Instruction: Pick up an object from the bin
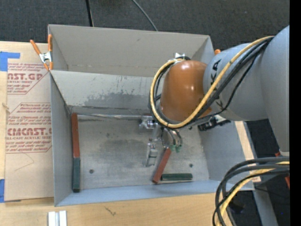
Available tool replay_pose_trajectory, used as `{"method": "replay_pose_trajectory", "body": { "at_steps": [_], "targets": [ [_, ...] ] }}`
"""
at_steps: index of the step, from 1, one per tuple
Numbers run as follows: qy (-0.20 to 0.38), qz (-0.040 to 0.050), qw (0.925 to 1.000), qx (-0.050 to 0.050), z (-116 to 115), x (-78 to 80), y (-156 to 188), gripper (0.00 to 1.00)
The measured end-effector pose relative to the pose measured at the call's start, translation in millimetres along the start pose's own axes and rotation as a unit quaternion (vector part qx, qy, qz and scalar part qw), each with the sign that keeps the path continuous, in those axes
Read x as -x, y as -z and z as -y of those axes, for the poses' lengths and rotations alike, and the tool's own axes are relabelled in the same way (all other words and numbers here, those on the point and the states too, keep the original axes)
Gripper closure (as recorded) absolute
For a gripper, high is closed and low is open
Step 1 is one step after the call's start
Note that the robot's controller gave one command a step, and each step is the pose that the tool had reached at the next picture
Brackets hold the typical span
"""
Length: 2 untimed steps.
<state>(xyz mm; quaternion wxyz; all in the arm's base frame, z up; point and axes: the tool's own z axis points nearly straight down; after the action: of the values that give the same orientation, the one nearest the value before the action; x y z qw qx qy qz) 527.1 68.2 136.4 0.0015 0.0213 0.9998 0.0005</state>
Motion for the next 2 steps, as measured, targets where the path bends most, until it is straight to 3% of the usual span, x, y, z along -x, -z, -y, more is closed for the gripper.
{"method": "replay_pose_trajectory", "body": {
  "at_steps": [1,2],
  "targets": [
    [0.047,0.0004,0.9989,-0.001,8,16.1,-44,0.0],
    [0.096,-0.0023,0.9954,0.0,52,-21.0,-45,0.0]
  ]
}}
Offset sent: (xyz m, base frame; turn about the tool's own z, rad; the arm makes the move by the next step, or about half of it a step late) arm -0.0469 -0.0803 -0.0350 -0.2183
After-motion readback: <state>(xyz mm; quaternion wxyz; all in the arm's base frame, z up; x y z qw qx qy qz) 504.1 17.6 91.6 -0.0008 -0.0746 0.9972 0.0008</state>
